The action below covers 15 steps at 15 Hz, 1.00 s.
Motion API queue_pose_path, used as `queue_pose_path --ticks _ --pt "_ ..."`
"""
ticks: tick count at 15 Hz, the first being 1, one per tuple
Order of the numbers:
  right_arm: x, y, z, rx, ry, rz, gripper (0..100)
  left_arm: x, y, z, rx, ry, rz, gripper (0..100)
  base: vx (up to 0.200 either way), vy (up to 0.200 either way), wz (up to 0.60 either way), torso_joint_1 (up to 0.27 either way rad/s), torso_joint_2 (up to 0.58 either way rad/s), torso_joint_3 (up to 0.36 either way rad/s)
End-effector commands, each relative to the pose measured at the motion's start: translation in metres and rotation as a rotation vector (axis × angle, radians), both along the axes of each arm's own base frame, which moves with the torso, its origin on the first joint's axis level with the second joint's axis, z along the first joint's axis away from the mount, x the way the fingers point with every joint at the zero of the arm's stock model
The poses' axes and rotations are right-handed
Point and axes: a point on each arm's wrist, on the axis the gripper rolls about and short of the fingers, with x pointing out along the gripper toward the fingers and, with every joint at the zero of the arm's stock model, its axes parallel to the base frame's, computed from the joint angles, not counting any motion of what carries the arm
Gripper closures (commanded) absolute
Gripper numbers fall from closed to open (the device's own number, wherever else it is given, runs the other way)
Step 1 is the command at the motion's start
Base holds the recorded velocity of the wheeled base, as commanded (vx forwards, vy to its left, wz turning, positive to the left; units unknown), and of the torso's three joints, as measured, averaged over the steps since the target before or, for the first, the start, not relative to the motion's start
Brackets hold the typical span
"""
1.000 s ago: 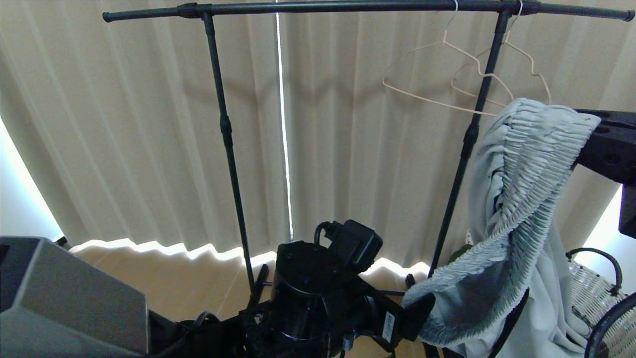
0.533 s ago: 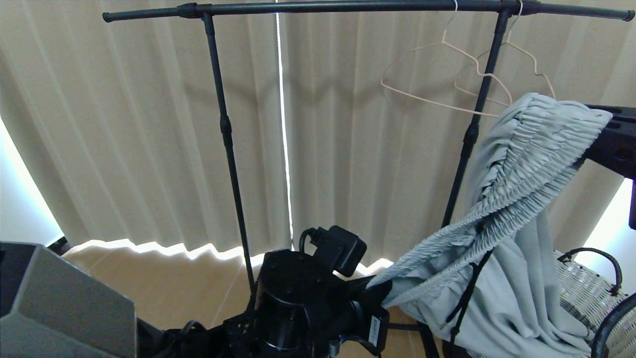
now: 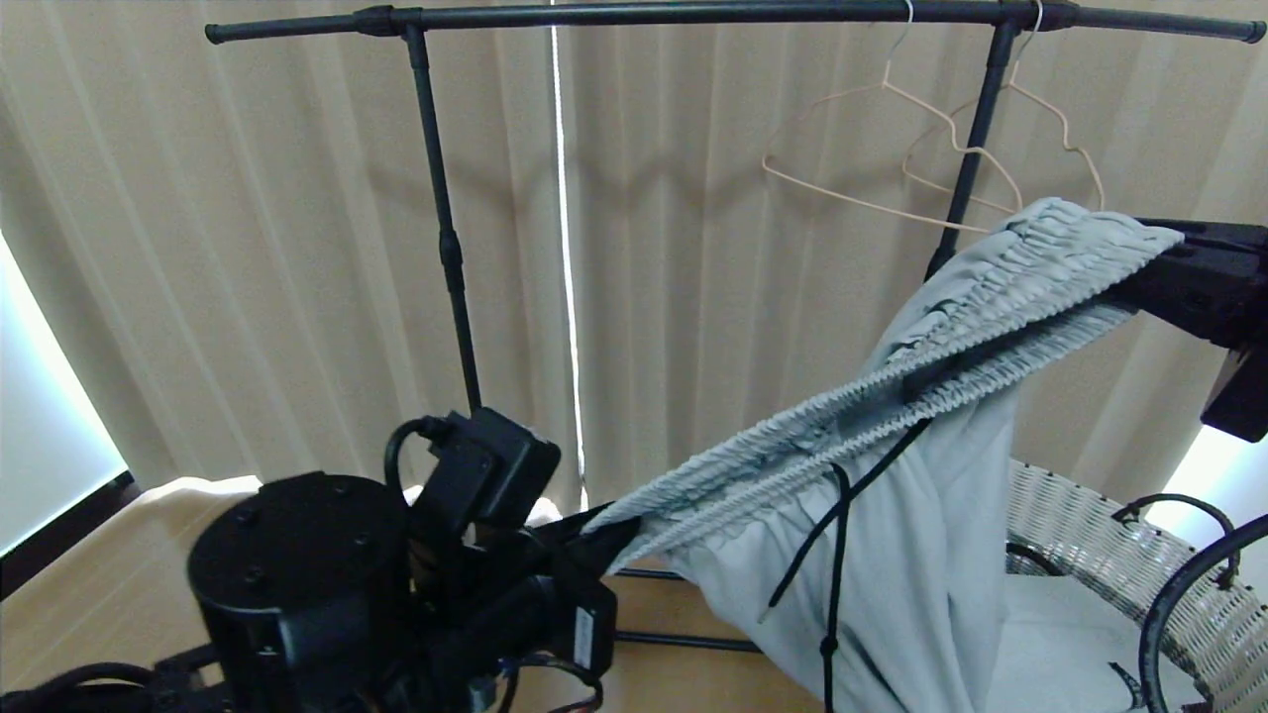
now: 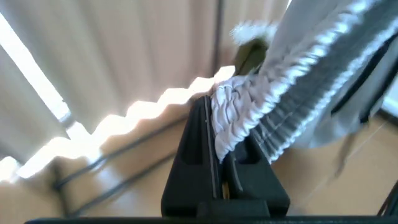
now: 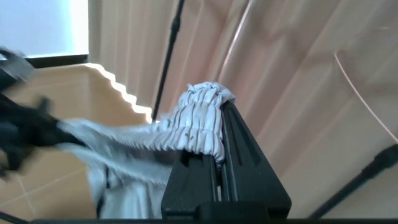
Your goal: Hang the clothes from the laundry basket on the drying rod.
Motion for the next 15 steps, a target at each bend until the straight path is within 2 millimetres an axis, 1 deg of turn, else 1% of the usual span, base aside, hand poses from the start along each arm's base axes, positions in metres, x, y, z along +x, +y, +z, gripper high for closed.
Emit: queue_pose_path --ticks 1,2,3,4,7,8,9,10,12,14,15 --pt "0.002 -0.001 -0.001 -0.003 0.002 -0.016 100 -0.027 0.053 0.074 -0.041 -0.061 0.071 100 0.000 0.000 0.00 0.000 0.00 0.000" --pt "0.001 -0.003 0.001 -0.002 -0.007 -0.028 100 -0.037 0.064 0.093 -0.038 -0.059 0.071 100 0.000 0.000 0.00 0.000 0.00 0.000" --pt "0.001 -0.003 0.001 -0.001 -0.009 -0.039 100 -0.041 0.068 0.101 -0.044 -0.064 0.074 100 0.000 0.000 0.00 0.000 0.00 0.000" --pt "-0.001 -0.007 0.002 0.003 -0.015 -0.084 100 -0.044 0.076 0.119 -0.044 -0.070 0.095 100 0.000 0.000 0.00 0.000 0.00 0.000" --pt "-0.002 -0.010 0.005 0.010 -0.026 -0.108 100 -0.043 0.094 0.151 0.020 -0.116 0.175 100 0.000 0.000 0.00 0.000 0.00 0.000" --pt "-0.002 -0.011 0.002 0.007 -0.016 -0.110 100 -0.043 0.098 0.156 0.029 -0.129 0.191 100 0.000 0.000 0.00 0.000 0.00 0.000" --pt "0.000 -0.010 -0.010 -0.007 0.016 -0.108 100 -0.043 0.105 0.167 0.042 -0.144 0.227 100 0.000 0.000 0.00 0.000 0.00 0.000" --pt "0.001 -0.009 -0.011 -0.001 0.005 -0.108 100 -0.043 0.107 0.174 0.042 -0.148 0.238 100 0.000 0.000 0.00 0.000 0.00 0.000" --pt "0.004 -0.011 -0.002 0.014 -0.021 -0.127 100 -0.042 0.110 0.186 0.048 -0.145 0.255 100 0.000 0.000 0.00 0.000 0.00 0.000" --pt "0.015 -0.006 0.001 0.010 -0.018 -0.128 100 -0.040 0.109 0.184 0.078 -0.113 0.253 100 0.000 0.000 0.00 0.000 0.00 0.000" --pt "0.025 0.000 -0.002 0.000 0.000 -0.127 100 -0.040 0.109 0.181 0.093 -0.096 0.251 100 0.000 0.000 0.00 0.000 0.00 0.000"
